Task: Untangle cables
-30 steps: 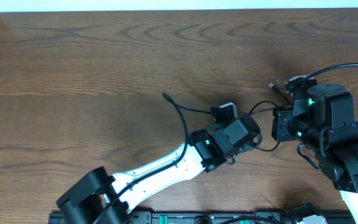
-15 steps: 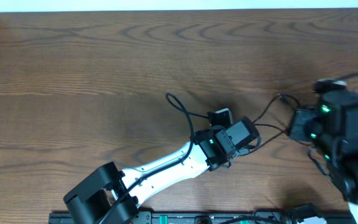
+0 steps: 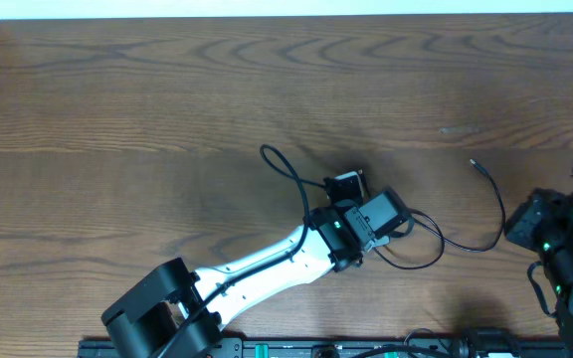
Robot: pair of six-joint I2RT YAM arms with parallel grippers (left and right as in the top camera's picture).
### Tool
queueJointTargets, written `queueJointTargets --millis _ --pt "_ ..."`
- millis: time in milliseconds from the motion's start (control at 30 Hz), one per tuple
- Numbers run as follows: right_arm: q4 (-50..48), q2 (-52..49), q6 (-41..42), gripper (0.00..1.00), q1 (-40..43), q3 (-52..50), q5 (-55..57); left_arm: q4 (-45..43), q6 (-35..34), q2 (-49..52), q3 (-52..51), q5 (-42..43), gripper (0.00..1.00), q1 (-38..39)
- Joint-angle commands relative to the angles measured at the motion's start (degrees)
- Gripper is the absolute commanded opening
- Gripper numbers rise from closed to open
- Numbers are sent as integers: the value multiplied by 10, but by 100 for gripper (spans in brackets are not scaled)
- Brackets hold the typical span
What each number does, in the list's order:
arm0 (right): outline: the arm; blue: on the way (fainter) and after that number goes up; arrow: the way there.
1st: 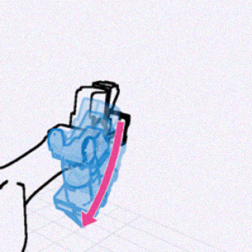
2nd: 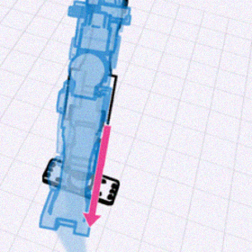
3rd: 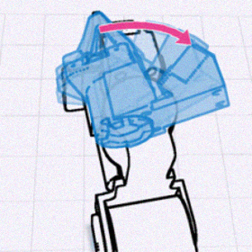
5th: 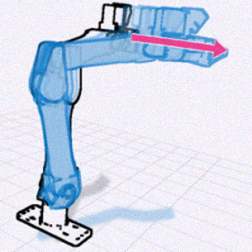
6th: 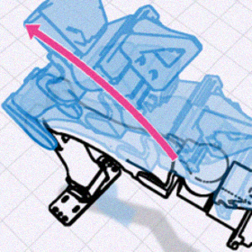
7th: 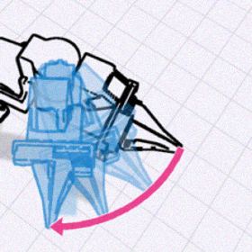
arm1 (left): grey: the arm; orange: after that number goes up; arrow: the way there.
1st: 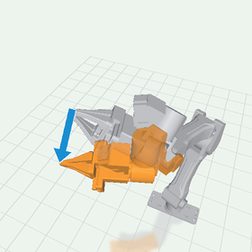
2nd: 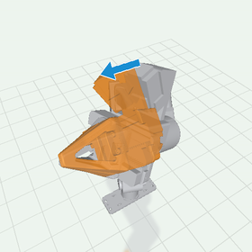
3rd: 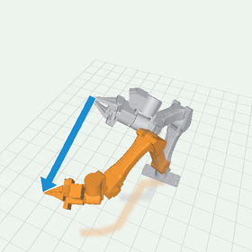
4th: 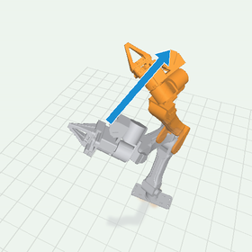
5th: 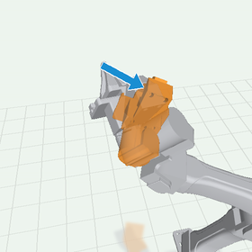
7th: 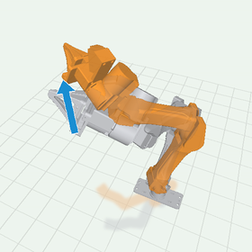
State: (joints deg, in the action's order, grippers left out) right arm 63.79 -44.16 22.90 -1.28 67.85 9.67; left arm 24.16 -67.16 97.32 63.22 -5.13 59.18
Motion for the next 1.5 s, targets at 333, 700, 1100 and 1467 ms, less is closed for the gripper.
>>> queueJointTargets --millis 333,700,1100,1467 --pt "93 -113 -196 57 1 6 -235 -12 295 -197 1 -20 12 -95" --pt "117 -241 -339 81 -12 6 -426 24 419 -287 1 -20 28 -95" --pt "70 -320 -336 78 -132 -15 -420 61 485 -287 1 -20 44 -95" --pt "-239 -350 -327 63 -221 -211 -267 77 544 -307 1 -20 54 -116"
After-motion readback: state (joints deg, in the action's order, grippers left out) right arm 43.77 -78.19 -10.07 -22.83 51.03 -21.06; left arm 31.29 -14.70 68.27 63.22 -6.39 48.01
